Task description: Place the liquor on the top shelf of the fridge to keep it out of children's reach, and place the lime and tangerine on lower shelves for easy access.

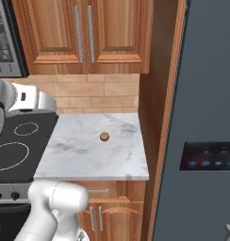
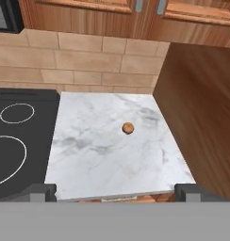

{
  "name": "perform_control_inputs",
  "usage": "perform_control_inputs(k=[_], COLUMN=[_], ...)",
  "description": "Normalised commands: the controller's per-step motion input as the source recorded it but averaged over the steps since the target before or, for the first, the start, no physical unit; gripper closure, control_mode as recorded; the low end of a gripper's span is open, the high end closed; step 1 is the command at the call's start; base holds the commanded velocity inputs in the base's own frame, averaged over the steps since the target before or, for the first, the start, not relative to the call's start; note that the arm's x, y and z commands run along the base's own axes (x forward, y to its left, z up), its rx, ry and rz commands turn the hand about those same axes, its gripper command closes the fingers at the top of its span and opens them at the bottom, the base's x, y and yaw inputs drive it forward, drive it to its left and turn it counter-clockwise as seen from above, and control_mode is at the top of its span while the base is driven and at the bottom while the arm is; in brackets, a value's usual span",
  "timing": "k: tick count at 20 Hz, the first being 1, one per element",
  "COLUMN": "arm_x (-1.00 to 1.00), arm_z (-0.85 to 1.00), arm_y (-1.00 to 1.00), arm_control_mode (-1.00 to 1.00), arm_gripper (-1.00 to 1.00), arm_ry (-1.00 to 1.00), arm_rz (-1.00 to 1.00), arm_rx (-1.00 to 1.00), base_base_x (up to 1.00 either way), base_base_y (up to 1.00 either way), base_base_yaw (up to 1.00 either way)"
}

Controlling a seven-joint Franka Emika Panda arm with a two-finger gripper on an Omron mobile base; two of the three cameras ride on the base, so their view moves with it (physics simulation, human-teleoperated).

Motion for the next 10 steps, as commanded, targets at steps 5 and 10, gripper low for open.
perform_control_inputs(k=[5,10], arm_x=[0.0,0.0], arm_z=[0.0,0.0], arm_y=[0.0,0.0], arm_control_mode=[1.0,1.0], arm_gripper=[-1.0,-1.0], arm_ry=[0.0,0.0], arm_rz=[0.0,0.0], arm_rx=[0.0,0.0], base_base_x=[0.63,0.48], base_base_y=[0.0,0.0], base_base_yaw=[-0.19,-0.2])
